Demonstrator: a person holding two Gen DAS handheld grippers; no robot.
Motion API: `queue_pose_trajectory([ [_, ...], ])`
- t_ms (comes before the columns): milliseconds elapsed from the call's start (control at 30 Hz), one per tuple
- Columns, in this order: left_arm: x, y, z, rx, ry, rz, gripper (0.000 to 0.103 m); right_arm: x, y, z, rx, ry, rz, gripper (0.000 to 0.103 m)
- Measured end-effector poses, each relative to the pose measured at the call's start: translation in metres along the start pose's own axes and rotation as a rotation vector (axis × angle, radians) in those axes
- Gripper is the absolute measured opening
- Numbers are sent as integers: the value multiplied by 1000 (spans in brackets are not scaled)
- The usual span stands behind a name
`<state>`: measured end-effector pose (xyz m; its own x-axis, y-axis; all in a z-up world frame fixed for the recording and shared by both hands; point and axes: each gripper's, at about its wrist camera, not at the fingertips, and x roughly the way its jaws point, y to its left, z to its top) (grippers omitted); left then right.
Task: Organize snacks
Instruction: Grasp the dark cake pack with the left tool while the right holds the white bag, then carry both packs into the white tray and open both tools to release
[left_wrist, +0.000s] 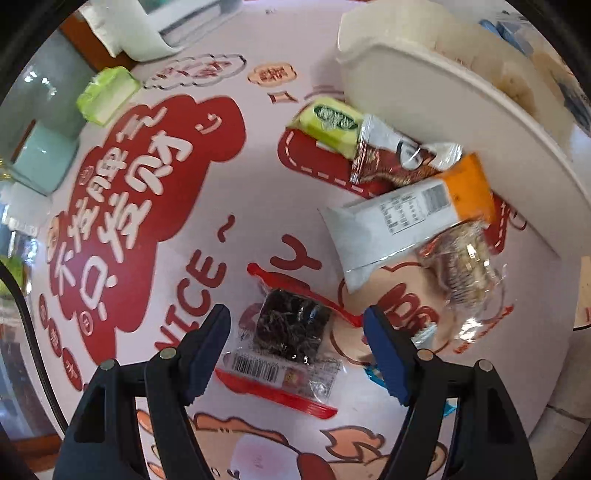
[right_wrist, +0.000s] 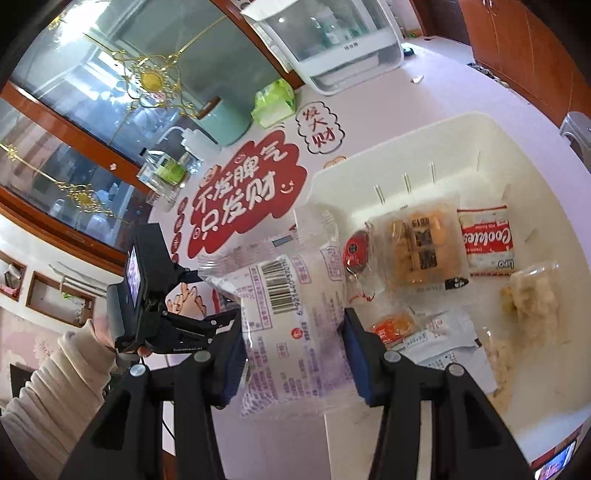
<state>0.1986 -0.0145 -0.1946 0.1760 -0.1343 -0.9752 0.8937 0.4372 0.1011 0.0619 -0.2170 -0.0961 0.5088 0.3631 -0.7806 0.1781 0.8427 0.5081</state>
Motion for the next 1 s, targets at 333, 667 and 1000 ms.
queue_pose_trajectory([
  [333,8,14,-3,-32,-60,-19,43,-1,-17,-11,122,-58,-66,49],
  [667,-23,16,-14,-191,-118,-33,42,-9,-30,-18,177,-87,-103,49],
  [1000,-144,-64,41,-165,-370,3,43,-41,-33,-19,126,-141,-151,49],
])
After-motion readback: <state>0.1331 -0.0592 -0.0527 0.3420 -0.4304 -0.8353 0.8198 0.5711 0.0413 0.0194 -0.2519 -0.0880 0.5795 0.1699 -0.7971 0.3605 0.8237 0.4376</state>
